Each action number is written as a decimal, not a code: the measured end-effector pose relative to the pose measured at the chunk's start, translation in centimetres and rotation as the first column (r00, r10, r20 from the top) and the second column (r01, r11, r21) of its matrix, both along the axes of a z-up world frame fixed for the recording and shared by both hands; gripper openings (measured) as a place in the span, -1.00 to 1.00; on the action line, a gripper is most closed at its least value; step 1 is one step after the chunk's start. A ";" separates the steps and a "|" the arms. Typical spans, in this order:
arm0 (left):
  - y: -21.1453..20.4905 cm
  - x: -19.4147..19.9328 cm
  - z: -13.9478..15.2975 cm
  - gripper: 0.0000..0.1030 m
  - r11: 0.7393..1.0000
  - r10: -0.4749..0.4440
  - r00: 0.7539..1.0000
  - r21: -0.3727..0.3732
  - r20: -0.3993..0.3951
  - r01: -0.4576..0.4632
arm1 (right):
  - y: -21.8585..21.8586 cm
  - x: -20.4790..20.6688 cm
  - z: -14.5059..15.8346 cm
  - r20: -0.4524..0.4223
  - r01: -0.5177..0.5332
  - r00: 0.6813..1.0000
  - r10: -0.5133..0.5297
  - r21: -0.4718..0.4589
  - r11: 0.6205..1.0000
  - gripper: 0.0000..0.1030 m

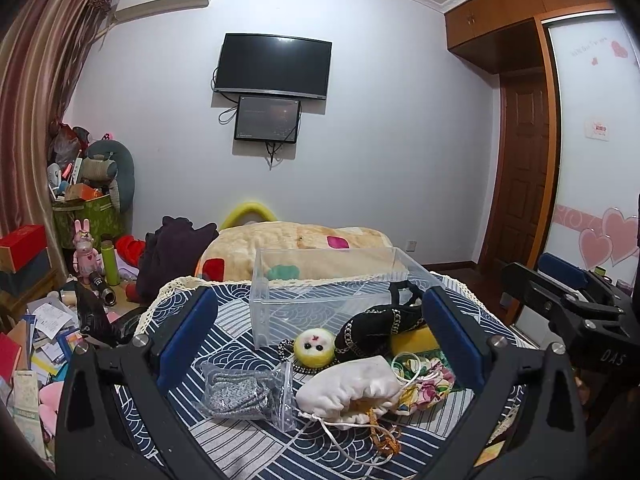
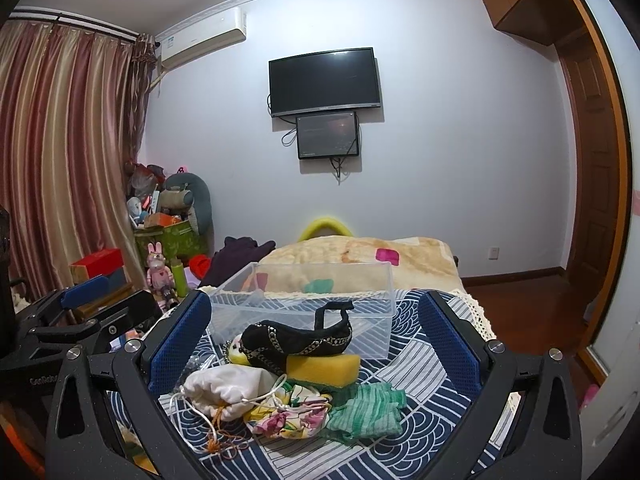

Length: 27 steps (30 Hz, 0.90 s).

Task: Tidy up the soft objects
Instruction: 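Grasp the silver sequin pouch with the left gripper while the right gripper grasps the yellow-green sponge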

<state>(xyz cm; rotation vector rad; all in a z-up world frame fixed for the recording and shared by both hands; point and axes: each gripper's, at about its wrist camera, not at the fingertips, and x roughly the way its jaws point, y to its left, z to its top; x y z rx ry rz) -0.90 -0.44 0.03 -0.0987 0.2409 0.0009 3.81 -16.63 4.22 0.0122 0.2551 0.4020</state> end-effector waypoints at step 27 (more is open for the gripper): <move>4.2 4.1 -4.7 0.66 0.998 0.066 0.980 -0.013 -0.189 -0.069 | 0.2 3.9 -3.8 -0.185 -0.031 0.982 0.026 -0.027 0.999 0.72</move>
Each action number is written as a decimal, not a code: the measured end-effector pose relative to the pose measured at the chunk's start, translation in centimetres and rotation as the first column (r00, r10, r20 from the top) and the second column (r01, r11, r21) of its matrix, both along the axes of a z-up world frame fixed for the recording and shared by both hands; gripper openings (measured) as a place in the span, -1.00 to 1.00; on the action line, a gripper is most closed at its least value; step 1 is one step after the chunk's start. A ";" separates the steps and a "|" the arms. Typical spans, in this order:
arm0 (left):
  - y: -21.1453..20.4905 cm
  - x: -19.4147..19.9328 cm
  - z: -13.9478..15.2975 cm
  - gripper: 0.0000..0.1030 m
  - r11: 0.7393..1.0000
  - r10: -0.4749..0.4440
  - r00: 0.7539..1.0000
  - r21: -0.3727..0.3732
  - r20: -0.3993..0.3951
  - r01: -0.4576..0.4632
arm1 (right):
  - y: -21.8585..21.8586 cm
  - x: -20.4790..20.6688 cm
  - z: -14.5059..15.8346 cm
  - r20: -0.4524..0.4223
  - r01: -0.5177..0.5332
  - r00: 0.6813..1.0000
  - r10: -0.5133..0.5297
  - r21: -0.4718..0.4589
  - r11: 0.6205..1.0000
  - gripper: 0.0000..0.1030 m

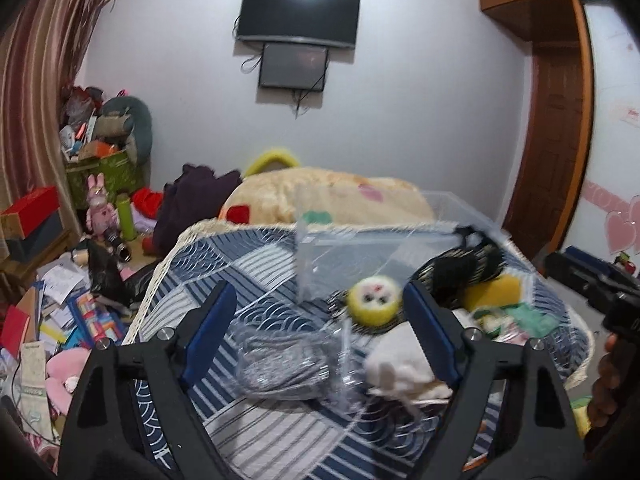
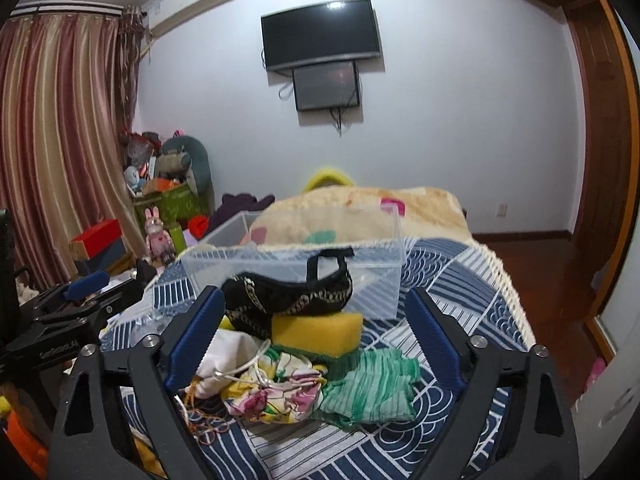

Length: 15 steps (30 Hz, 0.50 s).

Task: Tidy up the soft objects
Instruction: 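Grasp the silver sequin pouch with the left gripper while the right gripper grasps the yellow-green sponge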

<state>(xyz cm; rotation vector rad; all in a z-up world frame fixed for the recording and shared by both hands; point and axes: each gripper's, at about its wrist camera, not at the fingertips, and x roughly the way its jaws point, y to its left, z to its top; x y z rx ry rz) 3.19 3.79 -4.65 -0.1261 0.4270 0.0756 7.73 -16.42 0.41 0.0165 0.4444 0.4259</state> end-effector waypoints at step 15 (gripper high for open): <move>3.9 3.9 -7.1 0.71 0.994 -0.023 0.967 -0.108 -0.254 -0.004 | 1.2 3.5 -3.5 -0.177 0.016 0.984 -0.023 -0.045 0.999 0.72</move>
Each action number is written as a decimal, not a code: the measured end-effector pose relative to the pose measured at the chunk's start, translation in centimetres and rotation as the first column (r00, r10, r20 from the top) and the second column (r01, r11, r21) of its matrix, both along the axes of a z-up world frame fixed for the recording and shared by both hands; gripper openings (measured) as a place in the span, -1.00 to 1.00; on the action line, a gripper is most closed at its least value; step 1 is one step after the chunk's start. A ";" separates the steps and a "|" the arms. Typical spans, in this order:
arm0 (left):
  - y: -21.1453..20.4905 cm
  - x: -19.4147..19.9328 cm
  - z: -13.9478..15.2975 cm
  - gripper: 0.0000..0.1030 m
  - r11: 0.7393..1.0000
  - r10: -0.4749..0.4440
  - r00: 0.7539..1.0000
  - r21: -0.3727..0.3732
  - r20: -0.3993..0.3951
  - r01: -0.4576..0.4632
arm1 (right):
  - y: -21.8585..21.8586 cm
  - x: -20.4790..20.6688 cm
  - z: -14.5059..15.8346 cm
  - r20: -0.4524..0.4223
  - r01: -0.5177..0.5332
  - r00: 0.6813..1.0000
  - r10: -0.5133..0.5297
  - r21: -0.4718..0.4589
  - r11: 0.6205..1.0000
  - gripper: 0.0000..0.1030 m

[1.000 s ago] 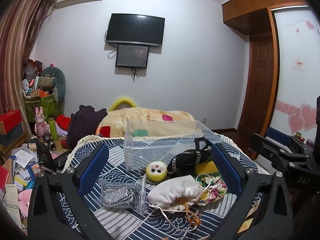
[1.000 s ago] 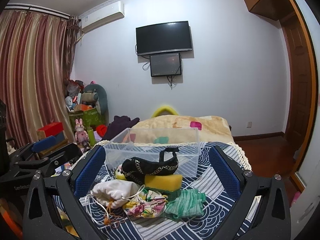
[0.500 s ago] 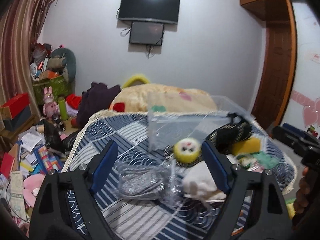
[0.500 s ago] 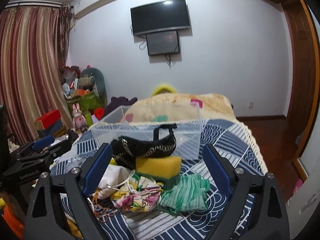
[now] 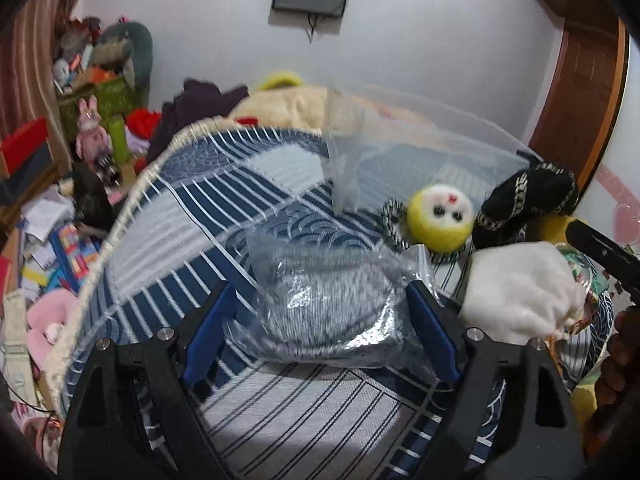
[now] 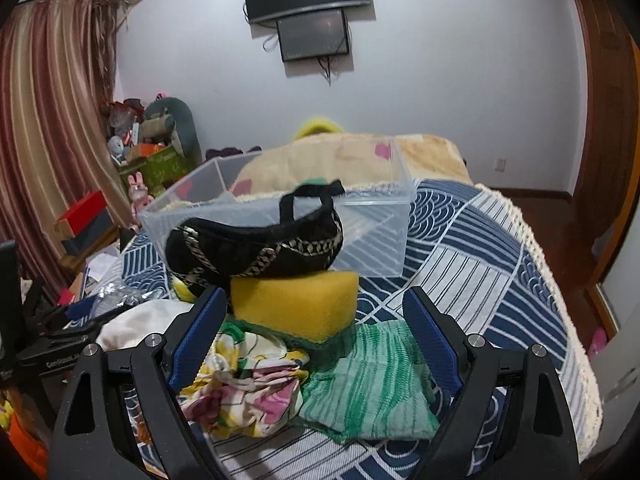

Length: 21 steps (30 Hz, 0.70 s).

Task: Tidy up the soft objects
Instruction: 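Grasp the silver sequin pouch with the left gripper while the right gripper grasps the yellow-green sponge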

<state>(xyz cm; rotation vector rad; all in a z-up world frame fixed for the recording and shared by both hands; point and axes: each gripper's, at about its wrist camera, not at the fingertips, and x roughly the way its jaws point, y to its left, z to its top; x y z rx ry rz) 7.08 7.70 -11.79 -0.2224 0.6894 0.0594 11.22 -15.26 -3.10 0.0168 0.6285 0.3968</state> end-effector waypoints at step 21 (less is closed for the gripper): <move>-2.7 -1.3 1.6 0.09 0.995 -0.060 0.996 0.079 0.064 0.055 | -0.8 -0.6 0.6 -0.003 -0.060 0.998 0.060 0.014 0.998 -0.04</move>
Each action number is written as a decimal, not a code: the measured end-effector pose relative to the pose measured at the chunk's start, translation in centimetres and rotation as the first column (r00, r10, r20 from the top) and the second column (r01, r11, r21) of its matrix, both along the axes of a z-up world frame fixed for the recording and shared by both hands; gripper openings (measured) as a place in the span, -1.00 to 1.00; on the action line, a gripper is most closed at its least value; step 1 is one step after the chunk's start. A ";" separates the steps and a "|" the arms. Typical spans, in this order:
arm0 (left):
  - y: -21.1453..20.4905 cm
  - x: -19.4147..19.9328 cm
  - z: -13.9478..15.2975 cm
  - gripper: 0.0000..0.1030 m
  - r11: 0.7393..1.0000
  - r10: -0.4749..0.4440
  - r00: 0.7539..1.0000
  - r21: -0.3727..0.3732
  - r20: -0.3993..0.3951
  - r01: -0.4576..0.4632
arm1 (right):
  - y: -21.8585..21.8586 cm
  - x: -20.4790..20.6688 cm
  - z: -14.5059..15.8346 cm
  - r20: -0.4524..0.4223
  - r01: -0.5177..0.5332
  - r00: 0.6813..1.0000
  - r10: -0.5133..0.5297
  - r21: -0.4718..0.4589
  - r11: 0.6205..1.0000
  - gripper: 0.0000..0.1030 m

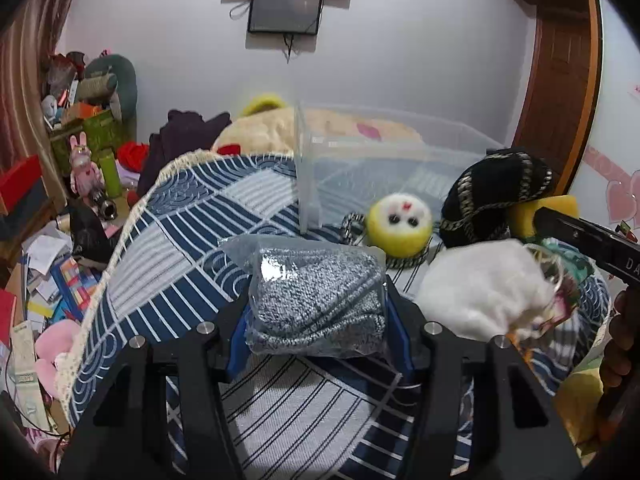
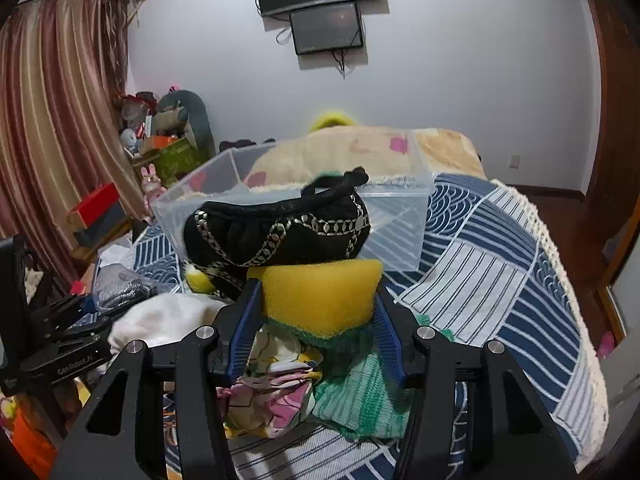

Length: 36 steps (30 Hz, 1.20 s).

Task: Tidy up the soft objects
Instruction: 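Grasp the silver sequin pouch with the left gripper while the right gripper grasps the yellow-green sponge, then carry the sequin pouch into the clear box with the left gripper while the right drops the sponge in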

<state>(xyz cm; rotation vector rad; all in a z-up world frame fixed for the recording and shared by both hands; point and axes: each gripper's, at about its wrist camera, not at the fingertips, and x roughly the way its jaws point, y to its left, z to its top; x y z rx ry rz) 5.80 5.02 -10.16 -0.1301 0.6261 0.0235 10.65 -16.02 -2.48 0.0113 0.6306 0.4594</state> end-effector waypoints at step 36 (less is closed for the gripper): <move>-2.0 4.3 11.1 0.09 0.996 -0.094 0.978 0.006 0.188 0.094 | 0.5 4.2 6.9 0.159 0.017 0.987 -0.023 0.040 0.999 -0.04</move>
